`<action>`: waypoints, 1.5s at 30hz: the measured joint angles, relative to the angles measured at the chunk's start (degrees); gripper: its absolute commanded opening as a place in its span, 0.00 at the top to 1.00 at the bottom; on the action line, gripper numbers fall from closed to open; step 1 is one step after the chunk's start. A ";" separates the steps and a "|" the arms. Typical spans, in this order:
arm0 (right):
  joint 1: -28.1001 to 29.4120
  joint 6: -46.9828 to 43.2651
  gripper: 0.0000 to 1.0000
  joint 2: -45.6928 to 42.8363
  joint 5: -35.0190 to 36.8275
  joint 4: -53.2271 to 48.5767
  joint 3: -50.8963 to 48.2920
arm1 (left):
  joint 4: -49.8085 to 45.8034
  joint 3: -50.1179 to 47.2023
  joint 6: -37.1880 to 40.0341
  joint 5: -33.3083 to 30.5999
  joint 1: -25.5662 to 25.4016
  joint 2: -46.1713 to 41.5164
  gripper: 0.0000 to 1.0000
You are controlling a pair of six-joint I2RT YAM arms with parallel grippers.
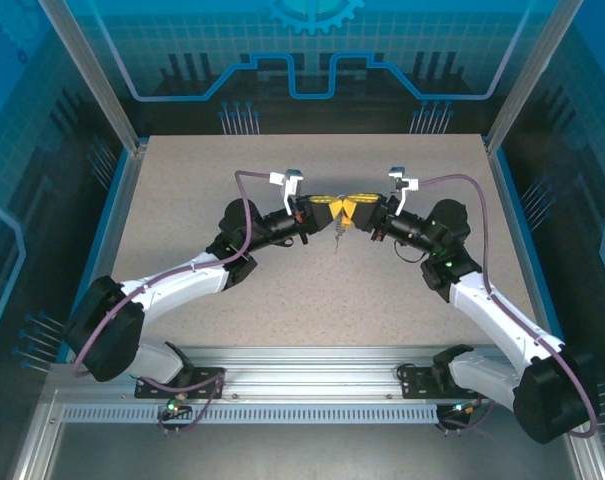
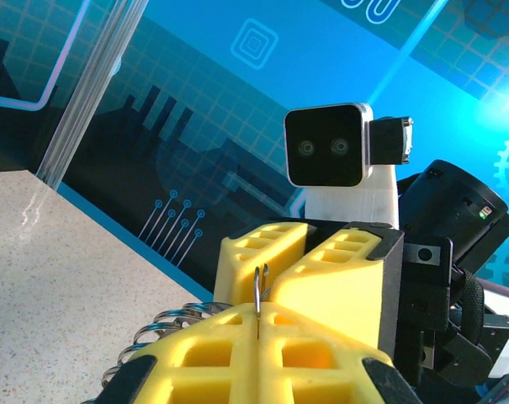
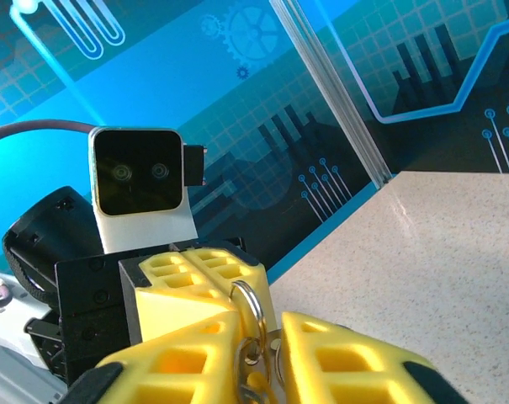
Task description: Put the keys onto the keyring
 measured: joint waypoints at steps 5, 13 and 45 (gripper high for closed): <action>0.07 0.07 1.00 0.28 0.20 0.44 0.26 | 0.39 0.00 -0.02 0.20 0.17 0.00 1.00; 0.07 -0.04 1.00 0.33 0.17 0.39 0.33 | 0.39 0.00 -0.02 0.42 0.22 0.02 1.00; -2.43 -25.44 1.00 7.82 -4.44 -29.83 16.33 | -40.41 20.26 21.16 13.14 9.77 -1.18 0.35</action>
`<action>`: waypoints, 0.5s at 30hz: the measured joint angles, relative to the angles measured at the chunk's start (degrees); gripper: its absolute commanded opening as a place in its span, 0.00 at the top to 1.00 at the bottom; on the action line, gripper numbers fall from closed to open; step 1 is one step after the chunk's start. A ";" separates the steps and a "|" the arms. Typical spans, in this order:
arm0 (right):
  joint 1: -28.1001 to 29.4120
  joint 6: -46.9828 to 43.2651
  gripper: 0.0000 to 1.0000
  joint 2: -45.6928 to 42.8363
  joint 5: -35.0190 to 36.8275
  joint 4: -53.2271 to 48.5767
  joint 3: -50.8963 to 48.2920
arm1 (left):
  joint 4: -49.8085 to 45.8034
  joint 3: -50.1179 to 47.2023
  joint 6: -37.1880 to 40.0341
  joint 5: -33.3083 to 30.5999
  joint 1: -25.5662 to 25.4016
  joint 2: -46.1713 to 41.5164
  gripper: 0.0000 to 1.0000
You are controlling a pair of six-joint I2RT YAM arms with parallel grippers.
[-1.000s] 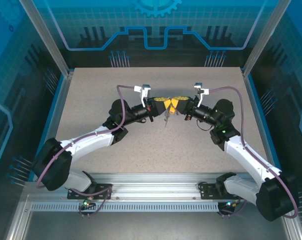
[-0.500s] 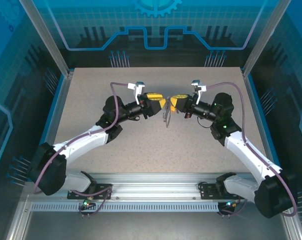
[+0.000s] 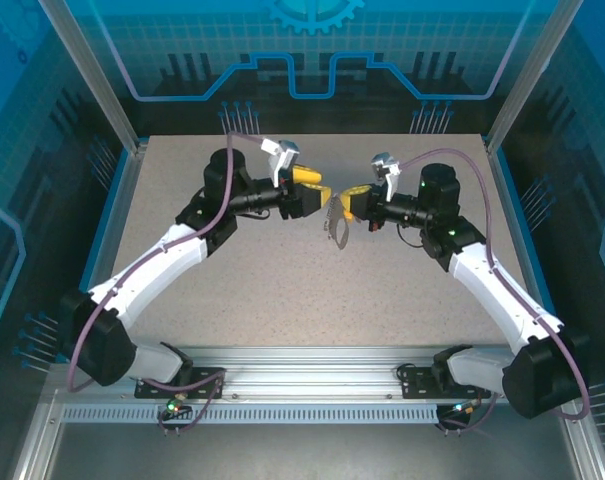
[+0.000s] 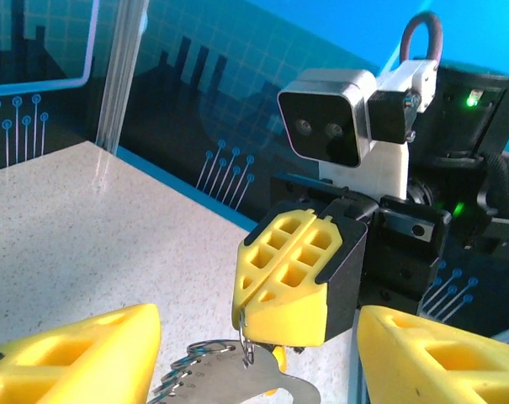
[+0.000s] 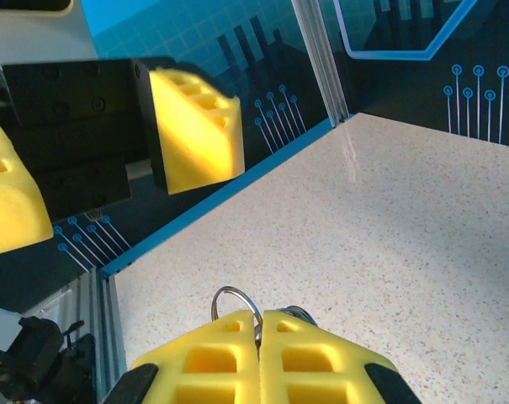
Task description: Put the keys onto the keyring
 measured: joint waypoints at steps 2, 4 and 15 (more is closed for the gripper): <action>0.00 -1.18 1.00 0.46 0.15 -1.22 0.33 | -3.85 2.69 2.21 0.90 0.22 1.68 0.36; 0.00 -2.10 1.00 1.05 0.17 -2.12 0.46 | -7.65 5.11 4.48 1.84 0.50 3.76 0.36; 0.00 -3.61 1.00 1.92 0.39 -3.80 0.46 | -18.23 9.75 9.40 5.16 0.70 8.96 0.43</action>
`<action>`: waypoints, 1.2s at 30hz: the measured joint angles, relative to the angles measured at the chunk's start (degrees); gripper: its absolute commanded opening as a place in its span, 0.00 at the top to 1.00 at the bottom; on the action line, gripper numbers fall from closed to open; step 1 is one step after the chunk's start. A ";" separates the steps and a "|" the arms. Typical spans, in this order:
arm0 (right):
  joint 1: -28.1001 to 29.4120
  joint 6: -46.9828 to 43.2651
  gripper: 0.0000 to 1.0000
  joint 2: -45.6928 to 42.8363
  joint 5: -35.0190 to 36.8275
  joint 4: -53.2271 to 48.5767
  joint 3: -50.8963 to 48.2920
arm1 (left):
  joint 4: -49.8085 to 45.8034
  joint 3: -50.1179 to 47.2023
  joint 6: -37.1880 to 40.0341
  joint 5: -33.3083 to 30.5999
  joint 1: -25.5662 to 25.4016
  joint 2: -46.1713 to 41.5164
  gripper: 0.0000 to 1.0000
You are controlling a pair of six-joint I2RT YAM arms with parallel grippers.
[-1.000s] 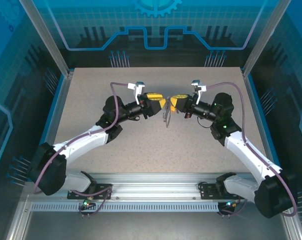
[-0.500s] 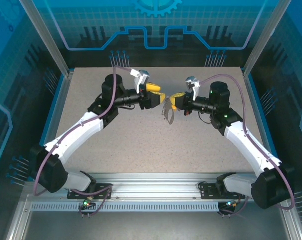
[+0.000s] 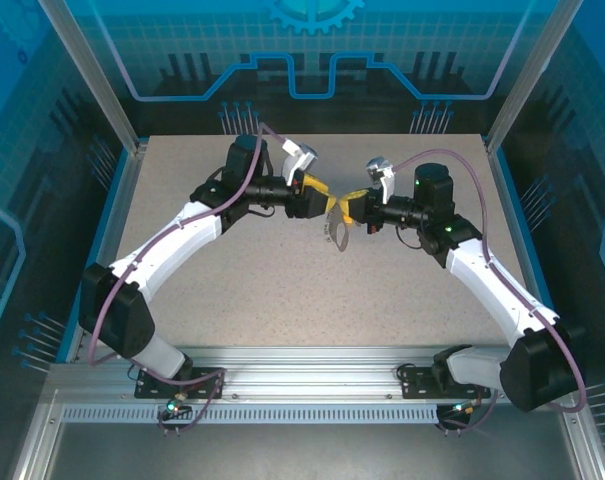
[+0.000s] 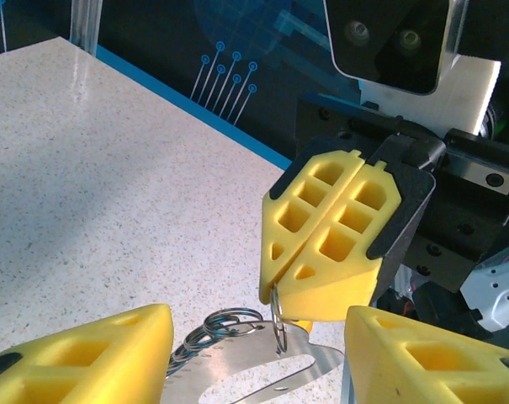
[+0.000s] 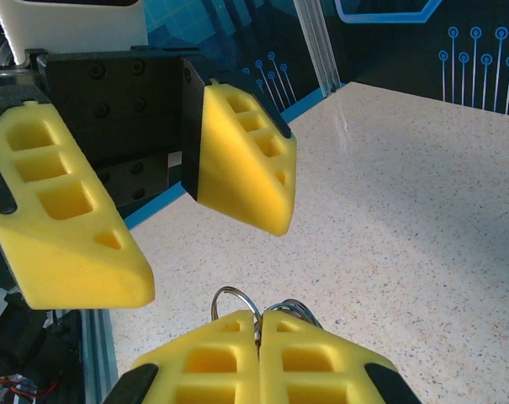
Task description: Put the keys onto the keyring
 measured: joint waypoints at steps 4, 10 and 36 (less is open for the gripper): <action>0.00 0.00 1.00 0.15 0.20 0.02 0.00 | -0.81 0.26 0.04 1.07 0.00 0.42 0.46; 0.00 0.00 1.00 0.33 0.44 0.02 0.00 | -1.44 0.50 0.02 1.95 0.00 2.01 0.48; -0.02 0.07 0.96 0.87 0.98 0.20 0.00 | 2.25 0.76 -3.15 5.84 -0.50 4.72 1.00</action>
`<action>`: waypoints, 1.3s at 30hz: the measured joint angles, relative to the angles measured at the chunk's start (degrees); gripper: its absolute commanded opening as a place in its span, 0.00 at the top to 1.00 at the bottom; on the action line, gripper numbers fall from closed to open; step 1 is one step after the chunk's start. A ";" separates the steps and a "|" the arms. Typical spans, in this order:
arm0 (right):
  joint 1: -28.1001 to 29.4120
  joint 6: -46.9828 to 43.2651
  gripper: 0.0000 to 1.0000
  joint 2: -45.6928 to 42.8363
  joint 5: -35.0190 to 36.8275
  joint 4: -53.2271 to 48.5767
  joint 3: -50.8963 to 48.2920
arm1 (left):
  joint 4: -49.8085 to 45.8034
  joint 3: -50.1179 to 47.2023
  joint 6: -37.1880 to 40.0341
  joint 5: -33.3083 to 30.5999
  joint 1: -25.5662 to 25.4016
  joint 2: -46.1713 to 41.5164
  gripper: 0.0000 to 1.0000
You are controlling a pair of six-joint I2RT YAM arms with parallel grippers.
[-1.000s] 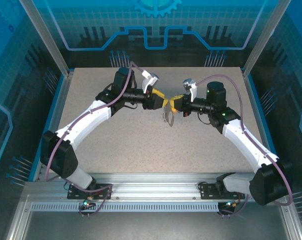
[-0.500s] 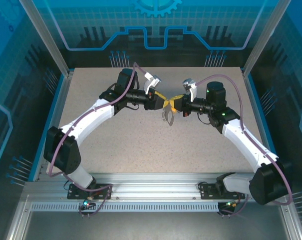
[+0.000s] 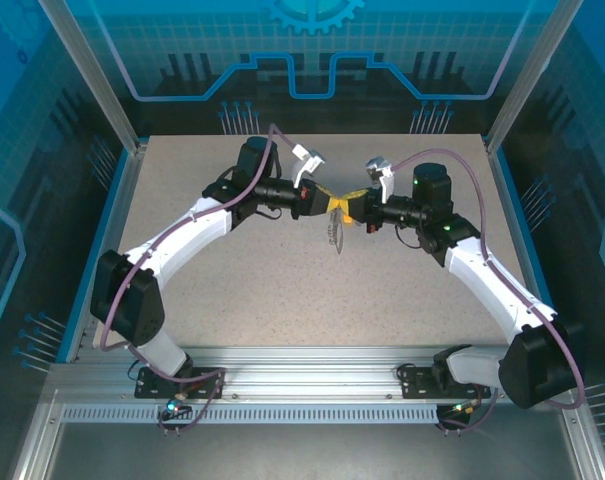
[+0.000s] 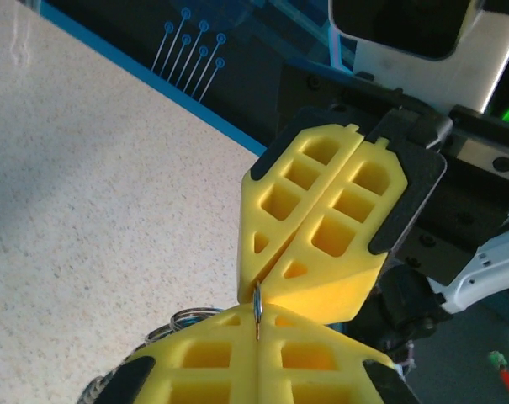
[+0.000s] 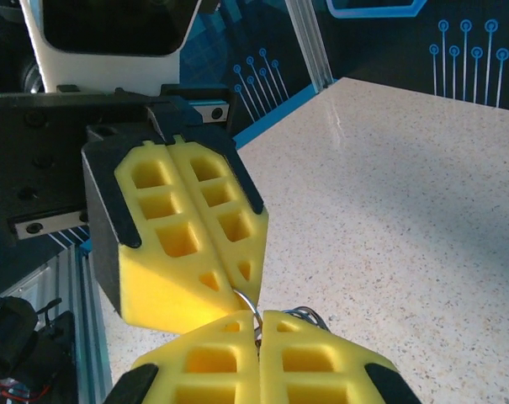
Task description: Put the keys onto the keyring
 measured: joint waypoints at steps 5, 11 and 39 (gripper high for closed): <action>-1.81 1.95 0.61 -0.46 0.13 0.81 -0.17 | 6.23 -2.12 -3.65 0.33 0.00 -0.04 1.00; -6.34 4.79 0.55 -6.67 -0.17 2.34 -3.17 | 16.41 -9.51 -9.73 -0.39 0.00 -1.09 1.00; -2.80 8.81 0.44 -7.76 -4.22 8.61 -8.52 | 32.76 -16.59 -21.22 -0.50 0.00 -6.69 1.00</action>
